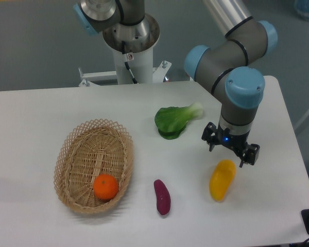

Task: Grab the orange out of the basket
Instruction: 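Move the open gripper from above the yellow pepper toward the basket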

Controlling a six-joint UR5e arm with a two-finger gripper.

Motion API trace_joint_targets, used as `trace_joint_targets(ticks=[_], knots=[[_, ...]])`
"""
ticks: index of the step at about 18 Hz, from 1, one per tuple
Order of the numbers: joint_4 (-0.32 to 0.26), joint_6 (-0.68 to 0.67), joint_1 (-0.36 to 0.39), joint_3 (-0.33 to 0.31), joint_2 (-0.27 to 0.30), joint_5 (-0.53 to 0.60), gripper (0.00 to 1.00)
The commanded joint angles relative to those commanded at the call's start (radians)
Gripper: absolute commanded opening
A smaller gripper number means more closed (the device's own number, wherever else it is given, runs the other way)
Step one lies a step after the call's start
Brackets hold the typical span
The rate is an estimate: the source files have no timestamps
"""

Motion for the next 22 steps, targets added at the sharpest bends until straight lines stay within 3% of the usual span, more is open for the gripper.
trace_joint_targets(ticks=[6,11,17,22], knots=[[-0.012,-0.153,-0.07,-0.008,0.003,-0.006,1.0],[-0.014,-0.449,-0.147,-0.006,0.008,-0.017,1.0],[0.0,-0.684,-0.238,-0.023,0.006,-0.026,1.0],[-0.003,-0.761,-0.299,-0.031,0.006,-0.055,1.0]])
